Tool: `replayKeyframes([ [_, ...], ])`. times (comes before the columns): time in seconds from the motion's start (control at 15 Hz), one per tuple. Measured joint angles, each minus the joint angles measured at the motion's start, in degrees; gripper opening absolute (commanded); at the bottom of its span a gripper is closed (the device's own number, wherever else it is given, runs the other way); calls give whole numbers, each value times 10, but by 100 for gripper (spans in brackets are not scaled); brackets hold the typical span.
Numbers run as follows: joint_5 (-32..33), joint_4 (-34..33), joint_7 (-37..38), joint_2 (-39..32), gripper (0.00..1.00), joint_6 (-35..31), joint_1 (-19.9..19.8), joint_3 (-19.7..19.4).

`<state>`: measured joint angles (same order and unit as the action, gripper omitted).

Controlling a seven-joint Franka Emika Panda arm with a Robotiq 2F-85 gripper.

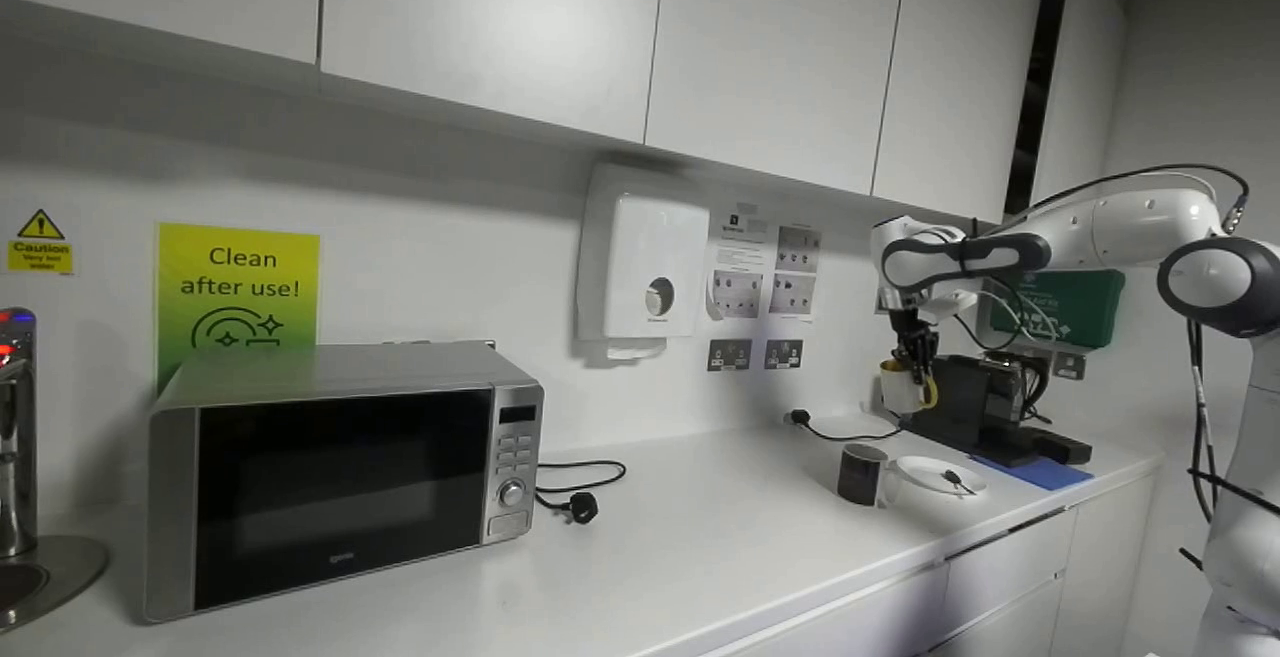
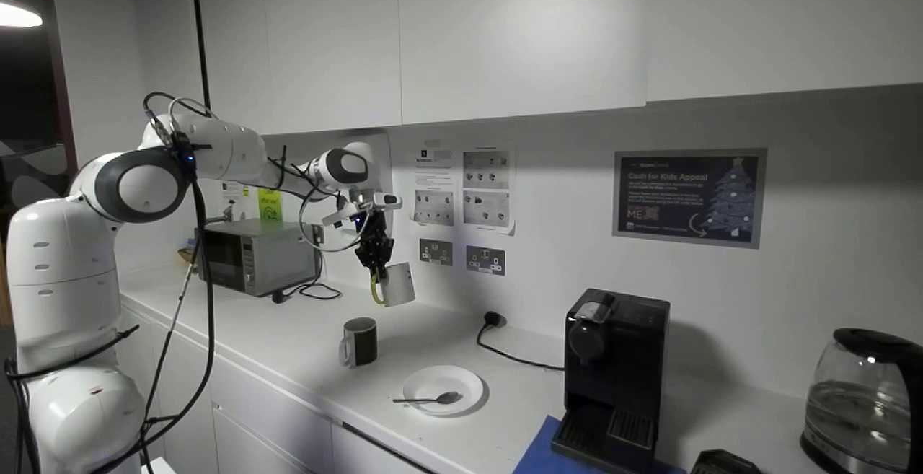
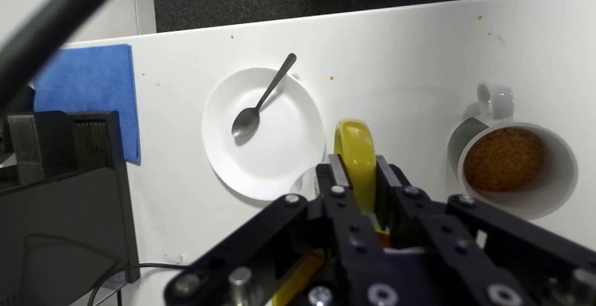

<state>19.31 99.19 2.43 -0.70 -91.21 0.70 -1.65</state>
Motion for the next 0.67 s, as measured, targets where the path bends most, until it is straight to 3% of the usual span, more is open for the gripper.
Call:
replayKeyframes([
  [0.67, -85, 17, -42, -7, 4, -38, -18, -15],
])
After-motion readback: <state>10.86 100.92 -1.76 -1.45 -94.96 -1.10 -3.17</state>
